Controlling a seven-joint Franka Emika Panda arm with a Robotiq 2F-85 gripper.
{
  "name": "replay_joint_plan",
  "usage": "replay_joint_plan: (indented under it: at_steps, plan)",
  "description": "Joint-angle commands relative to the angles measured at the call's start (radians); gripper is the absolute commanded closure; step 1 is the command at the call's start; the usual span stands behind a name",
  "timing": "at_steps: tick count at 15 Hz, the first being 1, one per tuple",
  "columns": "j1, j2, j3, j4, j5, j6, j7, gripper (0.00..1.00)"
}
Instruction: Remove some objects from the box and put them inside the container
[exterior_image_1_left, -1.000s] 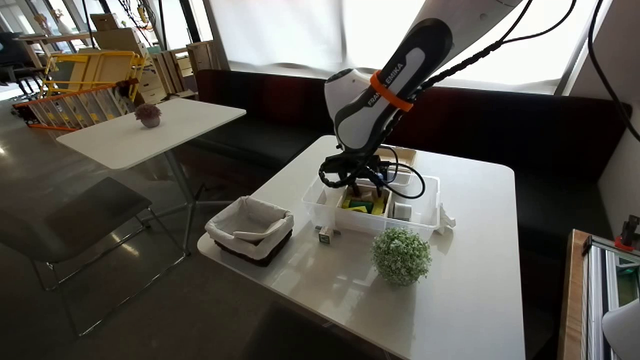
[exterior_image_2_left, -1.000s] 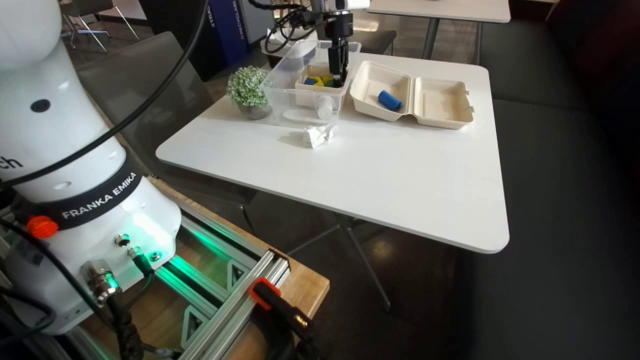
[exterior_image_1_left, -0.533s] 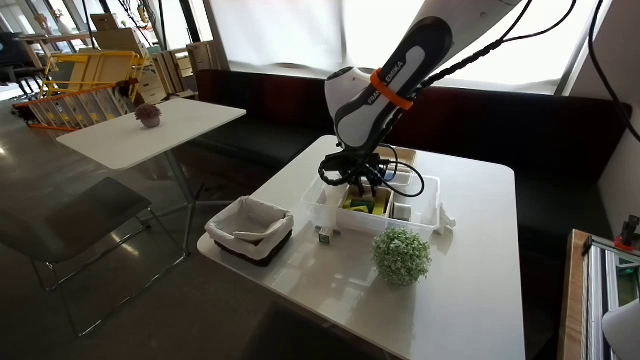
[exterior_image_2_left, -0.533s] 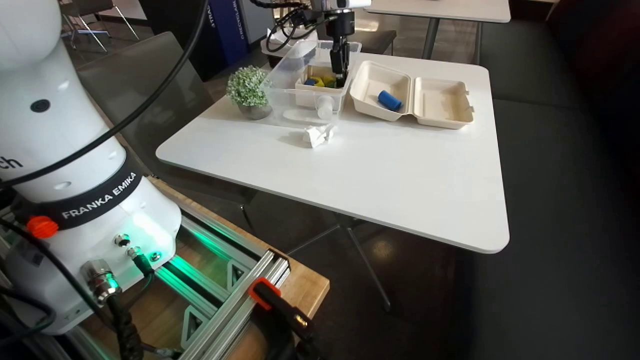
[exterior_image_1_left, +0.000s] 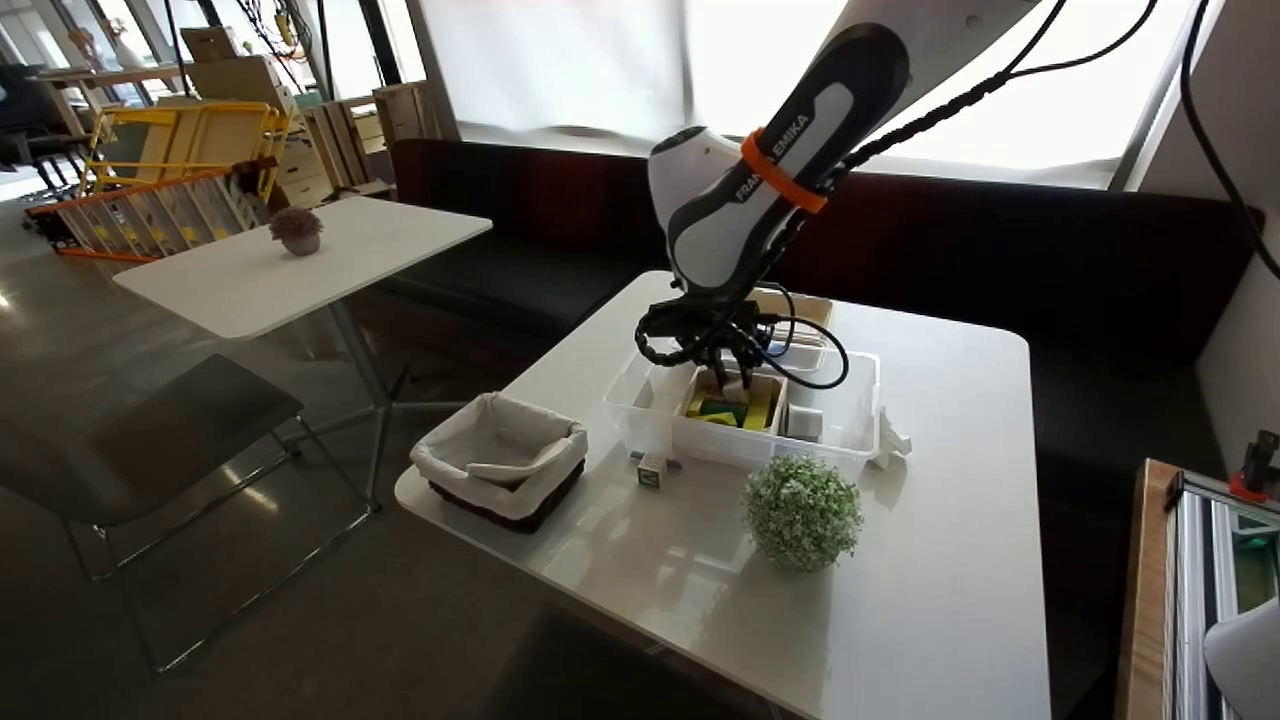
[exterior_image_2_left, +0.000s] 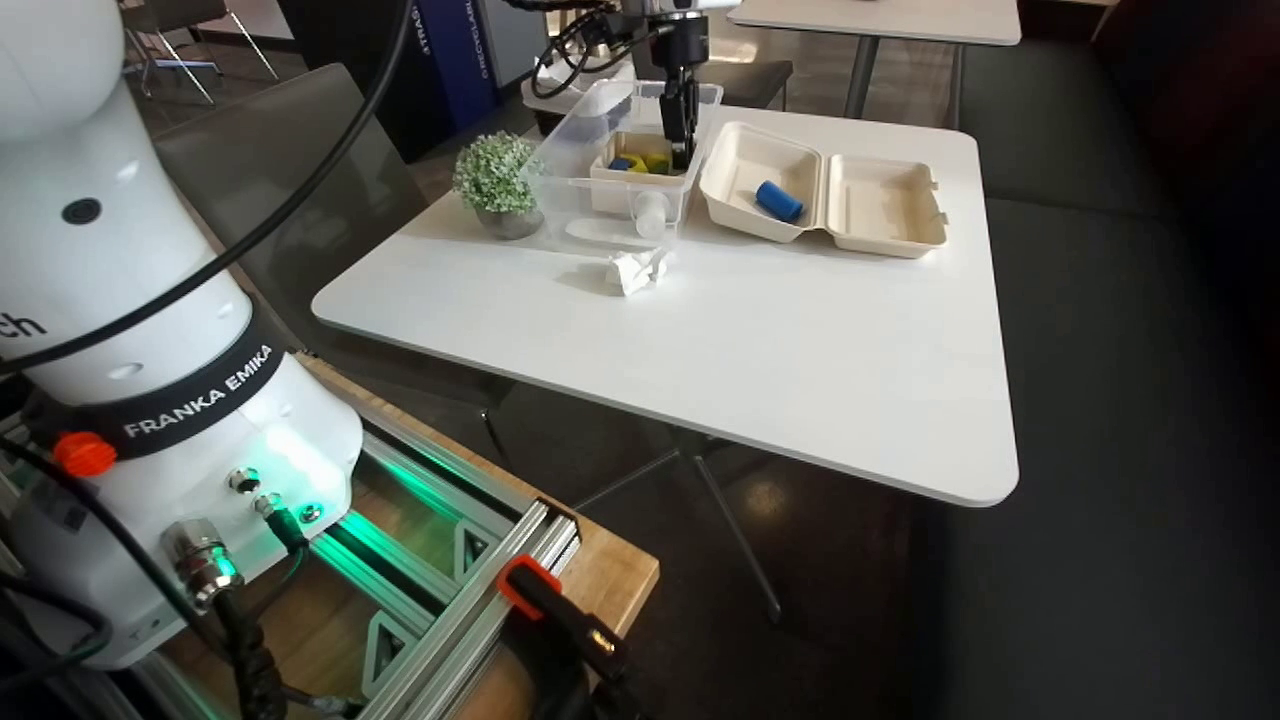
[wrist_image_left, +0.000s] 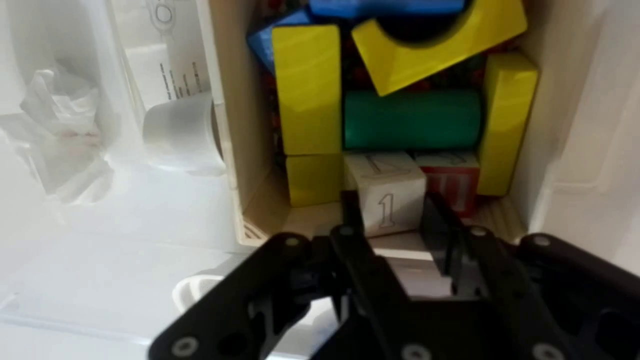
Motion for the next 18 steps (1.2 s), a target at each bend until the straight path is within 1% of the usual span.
replay_joint_plan:
  at_steps: [1, 3, 5, 7, 9, 10, 12, 13, 14, 15, 16, 18]
  plan:
    - [0.034, -0.090, -0.022, -0.044, -0.020, -0.049, 0.043, 0.90]
    - [0.034, -0.132, -0.027, -0.062, -0.031, -0.049, 0.064, 0.90]
    - [0.022, -0.164, -0.021, -0.063, -0.012, -0.067, 0.076, 0.90]
    - [0.025, -0.187, -0.035, -0.055, -0.039, -0.083, 0.132, 0.90]
    - [0.038, -0.198, -0.058, -0.039, -0.115, -0.080, 0.213, 0.90]
    - [0.051, -0.195, -0.076, -0.025, -0.183, -0.083, 0.285, 0.90]
    - [0.053, -0.176, -0.080, 0.014, -0.262, -0.115, 0.361, 0.90]
    - [0.007, -0.189, -0.043, -0.009, -0.197, -0.079, 0.270, 0.90]
    - [0.006, -0.189, -0.043, -0.005, -0.208, -0.082, 0.279, 0.65]
    - [0.004, -0.189, -0.041, -0.005, -0.207, -0.082, 0.277, 0.65]
    - [0.003, -0.189, -0.040, -0.005, -0.207, -0.082, 0.276, 0.90]
    - [0.002, -0.169, -0.050, 0.006, -0.226, -0.077, 0.291, 0.90]
